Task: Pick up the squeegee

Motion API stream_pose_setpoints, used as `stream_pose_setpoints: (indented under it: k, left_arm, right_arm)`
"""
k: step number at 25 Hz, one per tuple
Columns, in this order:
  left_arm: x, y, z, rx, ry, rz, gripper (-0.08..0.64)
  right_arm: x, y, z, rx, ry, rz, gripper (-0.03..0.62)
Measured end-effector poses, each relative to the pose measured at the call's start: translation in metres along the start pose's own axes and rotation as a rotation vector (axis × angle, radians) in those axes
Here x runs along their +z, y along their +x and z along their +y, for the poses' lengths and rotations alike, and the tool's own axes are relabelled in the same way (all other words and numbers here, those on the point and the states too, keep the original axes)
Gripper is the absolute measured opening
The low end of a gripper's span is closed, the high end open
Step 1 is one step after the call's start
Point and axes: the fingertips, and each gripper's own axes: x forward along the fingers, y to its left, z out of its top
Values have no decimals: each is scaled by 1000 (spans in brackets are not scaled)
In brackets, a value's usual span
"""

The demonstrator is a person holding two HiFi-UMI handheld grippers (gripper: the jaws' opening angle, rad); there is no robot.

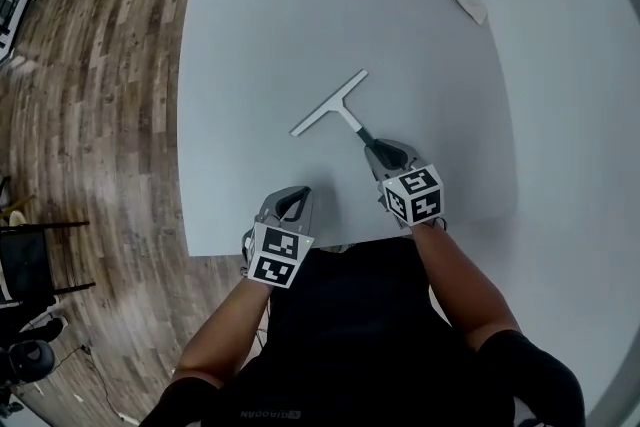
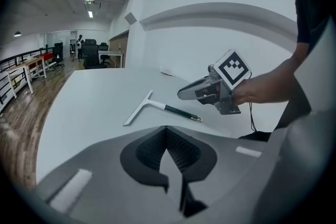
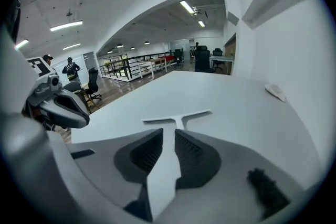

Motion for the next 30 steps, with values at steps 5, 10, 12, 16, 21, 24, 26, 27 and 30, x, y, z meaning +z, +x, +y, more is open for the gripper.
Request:
stream_pose_setpoints:
  k: [5, 10, 12, 16, 21, 24, 26, 27, 30]
  left_arm:
    - [4, 15, 7, -26, -16, 17, 8]
    - [0, 16, 12, -22, -50, 25, 8]
    - [2, 14, 12, -20, -58, 20, 8]
    - [0, 13, 16, -9, -71, 24, 8]
    - [1, 13, 21, 13, -101, 16, 8]
    - [2, 11, 21, 14, -99, 11, 8]
    - [2, 10, 22, 14, -97, 9, 8]
    - [2, 9, 22, 13, -97, 6, 8]
    - [6, 6, 22, 3, -94, -9, 8]
  right_arm:
    - [-7, 37, -20, -5, -51, 104, 109]
    - [-18, 76, -29, 0, -117, 191, 121]
    - [-24, 87, -30, 17, -136, 224, 121]
    - [-31, 101, -29, 40, -146, 254, 121]
    - [-35, 108, -33, 43, -138, 268, 120]
    - [-34, 108, -31, 43, -132, 271, 100]
    - [-33, 107, -29, 40, -126, 271, 98]
    - [-32, 105, -27, 40, -118, 268, 98]
    - [-24, 95, -23, 38, -84, 240, 97]
